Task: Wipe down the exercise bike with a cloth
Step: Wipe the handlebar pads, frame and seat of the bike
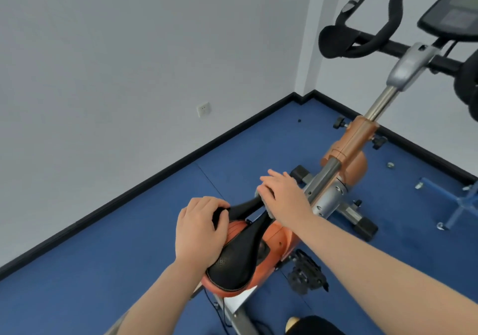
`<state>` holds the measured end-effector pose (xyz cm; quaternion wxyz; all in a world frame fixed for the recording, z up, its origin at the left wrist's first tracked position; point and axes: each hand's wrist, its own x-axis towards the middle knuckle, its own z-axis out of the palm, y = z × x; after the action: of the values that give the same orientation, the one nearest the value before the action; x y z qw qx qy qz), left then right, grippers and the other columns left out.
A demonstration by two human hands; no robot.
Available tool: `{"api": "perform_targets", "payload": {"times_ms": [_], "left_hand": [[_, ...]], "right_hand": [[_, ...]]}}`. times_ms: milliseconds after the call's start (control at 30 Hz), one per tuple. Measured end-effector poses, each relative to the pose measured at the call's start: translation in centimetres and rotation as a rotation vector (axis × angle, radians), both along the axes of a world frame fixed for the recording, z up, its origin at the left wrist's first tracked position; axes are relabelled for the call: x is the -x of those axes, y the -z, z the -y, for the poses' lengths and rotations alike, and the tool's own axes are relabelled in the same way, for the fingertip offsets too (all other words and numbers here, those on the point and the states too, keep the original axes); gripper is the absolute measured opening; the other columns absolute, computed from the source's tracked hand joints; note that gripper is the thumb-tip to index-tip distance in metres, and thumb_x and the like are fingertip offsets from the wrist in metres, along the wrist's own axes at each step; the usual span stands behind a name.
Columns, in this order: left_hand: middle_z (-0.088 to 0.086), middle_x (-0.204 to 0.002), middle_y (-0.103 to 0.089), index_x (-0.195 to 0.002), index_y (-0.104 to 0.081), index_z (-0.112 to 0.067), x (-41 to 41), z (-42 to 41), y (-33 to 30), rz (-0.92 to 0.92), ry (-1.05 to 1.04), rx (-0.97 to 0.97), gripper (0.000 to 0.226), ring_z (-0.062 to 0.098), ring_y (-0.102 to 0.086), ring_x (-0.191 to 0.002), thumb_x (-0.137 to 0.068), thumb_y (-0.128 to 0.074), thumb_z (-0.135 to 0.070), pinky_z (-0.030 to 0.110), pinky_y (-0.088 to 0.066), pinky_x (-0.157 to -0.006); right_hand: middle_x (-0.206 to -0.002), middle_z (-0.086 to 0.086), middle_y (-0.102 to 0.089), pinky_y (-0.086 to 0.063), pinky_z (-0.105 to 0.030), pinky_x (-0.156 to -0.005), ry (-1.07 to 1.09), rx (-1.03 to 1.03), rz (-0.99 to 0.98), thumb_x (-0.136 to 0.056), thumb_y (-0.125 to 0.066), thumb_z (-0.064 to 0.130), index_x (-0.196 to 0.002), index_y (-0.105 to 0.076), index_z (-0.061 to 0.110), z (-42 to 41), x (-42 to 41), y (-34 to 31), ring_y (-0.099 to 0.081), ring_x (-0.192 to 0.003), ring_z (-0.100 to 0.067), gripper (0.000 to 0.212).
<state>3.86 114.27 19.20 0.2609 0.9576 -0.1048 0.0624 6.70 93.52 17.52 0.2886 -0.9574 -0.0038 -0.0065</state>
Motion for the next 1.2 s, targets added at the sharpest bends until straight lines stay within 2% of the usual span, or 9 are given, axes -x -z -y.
{"api": "perform_targets", "payload": {"times_ms": [233, 367, 533, 667, 800, 933, 1000, 1100, 1200], "left_hand": [[-0.024, -0.094, -0.060, -0.093, -0.066, -0.036, -0.2, -0.3, -0.1, -0.010, 0.032, 0.004, 0.016, 0.001, -0.048, -0.098, -0.092, -0.056, -0.023, 0.021, -0.029, -0.086], [-0.022, -0.098, -0.061, -0.097, -0.067, -0.034, -0.3, -0.3, 0.1, -0.010, 0.063, 0.002, 0.018, 0.003, -0.048, -0.103, -0.093, -0.053, -0.022, 0.024, -0.031, -0.092], [-0.022, -0.099, -0.062, -0.098, -0.066, -0.035, -0.5, -0.5, 0.6, -0.002, 0.096, 0.000, 0.022, 0.004, -0.049, -0.104, -0.093, -0.048, -0.024, 0.024, -0.029, -0.091], [-0.022, -0.099, -0.063, -0.098, -0.065, -0.036, -0.7, -0.6, 0.7, 0.005, 0.115, 0.020, 0.024, 0.005, -0.050, -0.105, -0.092, -0.047, -0.022, 0.022, -0.025, -0.089], [-0.018, -0.100, -0.066, -0.100, -0.066, -0.032, -0.7, -0.9, 0.8, -0.019, 0.146, 0.068, 0.027, 0.007, -0.051, -0.100, -0.091, -0.047, -0.016, 0.025, -0.034, -0.085], [-0.019, -0.104, -0.068, -0.105, -0.069, -0.033, -1.8, -2.9, 1.0, -0.007, 0.310, 0.133, 0.032, 0.004, -0.053, -0.100, -0.093, -0.046, -0.014, 0.030, -0.046, -0.081], [-0.018, -0.106, -0.069, -0.107, -0.071, -0.029, -2.3, -3.9, 1.5, 0.038, 0.402, 0.203, 0.034, 0.005, -0.057, -0.102, -0.092, -0.045, -0.014, 0.027, -0.046, -0.085], [-0.015, -0.105, -0.071, -0.103, -0.073, -0.025, -2.3, -4.0, 2.0, 0.086, 0.397, 0.269, 0.033, 0.008, -0.061, -0.099, -0.089, -0.045, -0.015, 0.026, -0.042, -0.084], [-0.016, -0.104, -0.071, -0.102, -0.071, -0.026, -2.1, -4.0, 2.3, 0.101, 0.409, 0.294, 0.031, 0.007, -0.061, -0.100, -0.089, -0.046, -0.015, 0.029, -0.045, -0.085]], "right_hand": [[-0.140, 0.002, -0.050, -0.013, -0.042, -0.119, 0.147, 0.137, 0.214, -0.101, -0.021, 0.034, -0.122, -0.060, 0.022, -3.9, 3.6, 1.3, -0.033, -0.139, -0.021, 0.047], [-0.141, -0.006, -0.050, -0.016, -0.038, -0.116, 0.343, -0.161, 0.177, -0.103, -0.036, 0.019, -0.119, -0.066, 0.014, -2.3, 1.5, 0.4, -0.034, -0.138, -0.021, 0.035], [-0.161, -0.006, 0.009, -0.002, -0.036, -0.121, 0.688, -0.189, 0.085, -0.102, -0.031, 0.029, -0.155, -0.008, 0.018, -9.3, 3.9, 2.3, 0.009, -0.148, -0.021, 0.059], [-0.162, -0.004, 0.009, -0.008, -0.058, -0.118, 0.749, -0.283, -0.088, -0.096, -0.019, 0.052, -0.154, 0.008, 0.023, -10.0, 4.3, 1.4, 0.006, -0.149, -0.027, 0.070], [-0.162, -0.010, 0.010, -0.018, -0.051, -0.117, 0.791, -0.330, -0.181, -0.103, -0.024, 0.041, -0.154, 0.000, 0.016, -11.3, 5.1, -0.3, 0.000, -0.149, -0.032, 0.062], [-0.149, -0.036, -0.027, -0.049, -0.056, -0.094, 0.453, 0.024, -0.128, -0.085, -0.065, 0.008, -0.123, -0.053, -0.001, -15.6, 11.2, -0.1, -0.031, -0.133, -0.056, 0.041], [-0.150, -0.028, -0.032, -0.036, -0.061, -0.105, 0.430, 0.091, 0.006, -0.088, -0.063, 0.011, -0.133, -0.052, 0.001, -14.8, 10.9, 0.2, -0.025, -0.139, -0.053, 0.048], [-0.163, -0.008, -0.001, 0.003, -0.043, -0.120, 0.448, 0.093, -0.008, -0.107, -0.021, 0.021, -0.154, -0.019, 0.013, -12.6, 8.9, -0.2, 0.014, -0.149, -0.027, 0.047], [-0.162, 0.005, 0.007, 0.004, -0.034, -0.121, 0.543, -0.078, 0.054, -0.107, -0.019, 0.028, -0.153, -0.020, 0.029, -14.5, 10.4, -0.2, 0.017, -0.147, -0.013, 0.046]]}}
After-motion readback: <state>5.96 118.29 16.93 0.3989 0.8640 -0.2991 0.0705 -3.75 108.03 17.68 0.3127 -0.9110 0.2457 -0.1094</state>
